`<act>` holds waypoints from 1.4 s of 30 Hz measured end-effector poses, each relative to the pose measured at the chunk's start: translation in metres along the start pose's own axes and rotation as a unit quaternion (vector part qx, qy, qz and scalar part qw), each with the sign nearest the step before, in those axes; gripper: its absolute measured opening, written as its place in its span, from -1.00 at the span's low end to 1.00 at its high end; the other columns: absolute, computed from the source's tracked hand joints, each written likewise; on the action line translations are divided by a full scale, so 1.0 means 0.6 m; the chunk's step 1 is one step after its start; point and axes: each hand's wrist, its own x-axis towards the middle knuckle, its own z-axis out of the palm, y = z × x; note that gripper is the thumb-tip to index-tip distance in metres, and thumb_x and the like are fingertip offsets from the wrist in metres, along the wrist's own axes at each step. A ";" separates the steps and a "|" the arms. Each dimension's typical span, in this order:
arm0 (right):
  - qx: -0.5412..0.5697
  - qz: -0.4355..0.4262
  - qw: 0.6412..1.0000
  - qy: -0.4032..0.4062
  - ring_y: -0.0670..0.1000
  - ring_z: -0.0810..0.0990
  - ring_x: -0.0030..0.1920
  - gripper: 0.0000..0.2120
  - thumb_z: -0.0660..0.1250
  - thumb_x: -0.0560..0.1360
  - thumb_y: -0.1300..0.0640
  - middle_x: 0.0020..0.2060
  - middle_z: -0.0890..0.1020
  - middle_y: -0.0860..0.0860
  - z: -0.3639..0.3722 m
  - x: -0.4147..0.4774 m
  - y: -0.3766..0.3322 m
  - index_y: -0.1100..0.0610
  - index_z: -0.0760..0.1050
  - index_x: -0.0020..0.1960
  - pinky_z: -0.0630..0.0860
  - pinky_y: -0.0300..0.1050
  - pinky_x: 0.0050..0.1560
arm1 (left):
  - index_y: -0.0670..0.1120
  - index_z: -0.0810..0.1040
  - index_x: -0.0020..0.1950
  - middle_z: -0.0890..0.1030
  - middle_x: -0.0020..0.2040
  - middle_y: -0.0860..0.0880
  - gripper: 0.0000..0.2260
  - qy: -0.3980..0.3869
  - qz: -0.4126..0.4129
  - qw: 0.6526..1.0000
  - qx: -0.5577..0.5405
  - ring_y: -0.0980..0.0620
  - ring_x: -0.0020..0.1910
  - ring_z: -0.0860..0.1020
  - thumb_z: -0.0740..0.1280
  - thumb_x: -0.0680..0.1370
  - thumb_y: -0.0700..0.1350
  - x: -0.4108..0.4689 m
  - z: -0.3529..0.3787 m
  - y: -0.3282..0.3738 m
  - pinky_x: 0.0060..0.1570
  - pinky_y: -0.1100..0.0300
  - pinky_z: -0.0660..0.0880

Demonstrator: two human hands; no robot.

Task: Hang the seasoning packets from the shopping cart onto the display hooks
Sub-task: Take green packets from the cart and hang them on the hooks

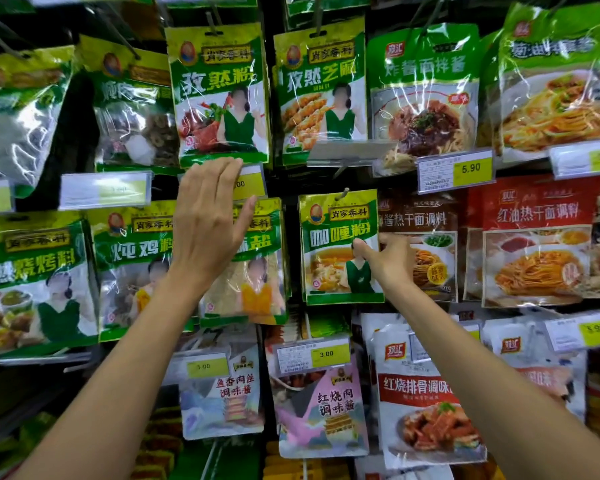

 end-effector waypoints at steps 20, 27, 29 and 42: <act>-0.048 -0.059 0.996 0.054 -0.08 0.59 -0.16 -0.81 0.23 0.62 0.07 -0.21 0.62 -0.06 -0.236 -0.192 0.078 0.13 0.58 -0.02 0.51 -0.15 -0.14 | -0.30 0.57 0.11 0.62 0.03 -0.23 -0.71 -0.060 0.027 0.957 -0.281 -0.19 0.06 0.56 0.17 0.62 -0.13 -0.109 0.005 0.289 0.13 -0.01 0.44; -0.126 0.114 0.976 0.136 -0.04 0.64 -0.26 -0.73 0.24 0.61 0.08 -0.32 0.65 -0.03 -0.459 -0.425 0.239 0.10 0.58 -0.21 0.55 0.00 -0.20 | -0.21 0.59 0.09 0.62 0.02 -0.13 -0.76 -0.311 -0.090 0.757 -0.567 -0.02 0.04 0.53 0.19 0.62 -0.11 -0.268 -0.045 0.633 0.08 0.32 0.34; -0.164 0.176 0.957 0.163 -0.03 0.61 -0.28 -0.73 0.23 0.61 0.11 -0.34 0.63 -0.05 -0.517 -0.496 0.283 0.09 0.56 -0.23 0.49 -0.07 -0.20 | -0.22 0.58 0.04 0.58 -0.10 -0.09 -0.80 -0.364 -0.096 0.696 -0.612 -0.04 -0.08 0.52 0.21 0.63 -0.16 -0.313 -0.074 0.719 -0.10 0.42 0.30; -0.250 0.534 0.730 0.347 0.16 0.62 -0.20 -0.71 0.21 0.63 0.17 -0.24 0.66 0.18 -0.683 -0.908 0.508 0.28 0.59 -0.16 0.47 0.00 -0.17 | -0.14 0.50 -0.12 0.49 -0.30 -0.13 -0.82 -0.655 0.027 0.418 -0.629 0.00 -0.36 0.42 0.17 0.65 -0.19 -0.639 -0.179 1.086 -0.28 0.11 0.28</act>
